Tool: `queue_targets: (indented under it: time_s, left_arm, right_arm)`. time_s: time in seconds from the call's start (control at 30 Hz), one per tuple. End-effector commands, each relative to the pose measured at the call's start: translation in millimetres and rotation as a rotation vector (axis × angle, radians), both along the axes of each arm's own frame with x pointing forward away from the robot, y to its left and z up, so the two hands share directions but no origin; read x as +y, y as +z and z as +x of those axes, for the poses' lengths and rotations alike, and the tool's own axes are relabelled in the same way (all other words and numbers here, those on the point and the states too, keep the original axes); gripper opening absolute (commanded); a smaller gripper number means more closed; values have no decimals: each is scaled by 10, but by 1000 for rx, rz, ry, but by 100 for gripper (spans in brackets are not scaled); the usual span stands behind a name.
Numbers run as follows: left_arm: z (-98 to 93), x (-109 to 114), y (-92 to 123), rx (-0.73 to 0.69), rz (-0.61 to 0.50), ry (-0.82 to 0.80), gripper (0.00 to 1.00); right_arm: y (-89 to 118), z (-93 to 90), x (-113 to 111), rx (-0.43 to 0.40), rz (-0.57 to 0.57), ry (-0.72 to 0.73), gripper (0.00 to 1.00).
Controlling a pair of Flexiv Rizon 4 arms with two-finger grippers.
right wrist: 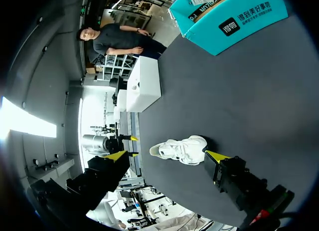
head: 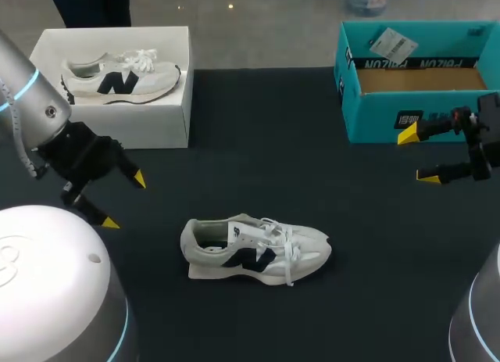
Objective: Take the shoe out of the shoebox, open the shoe tongue, remove and reinsert the insole, then place the shoe into the shoebox
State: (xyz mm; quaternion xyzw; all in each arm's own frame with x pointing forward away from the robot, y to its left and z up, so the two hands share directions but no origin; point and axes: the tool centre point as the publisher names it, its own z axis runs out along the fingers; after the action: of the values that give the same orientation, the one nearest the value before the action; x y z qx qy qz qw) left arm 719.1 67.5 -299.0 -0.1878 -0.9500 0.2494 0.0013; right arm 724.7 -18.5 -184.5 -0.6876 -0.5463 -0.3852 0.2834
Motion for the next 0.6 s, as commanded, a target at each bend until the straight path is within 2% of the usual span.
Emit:
queue_targets:
  time_s: [0.03, 0.23, 0.37, 0.43, 0.6]
  left_arm:
    - [-7, 113, -250, 44, -98, 51, 100]
    - [52, 85, -437, 147, -201, 167, 100]
    - [42, 53, -463, 262, -268, 148, 100]
    - [-12, 43, -431, 255, -206, 88, 100]
    - [-12, 43, -431, 255, -206, 88, 100]
  right_arm:
    - [-4, -12, 9, 0, -3, -3, 100]
    - [-4, -12, 9, 0, -3, -3, 100]
    - [-4, -12, 9, 0, -3, -3, 100]
    - [-4, -12, 9, 0, -3, -3, 100]
    - [-4, -12, 9, 0, -3, -3, 100]
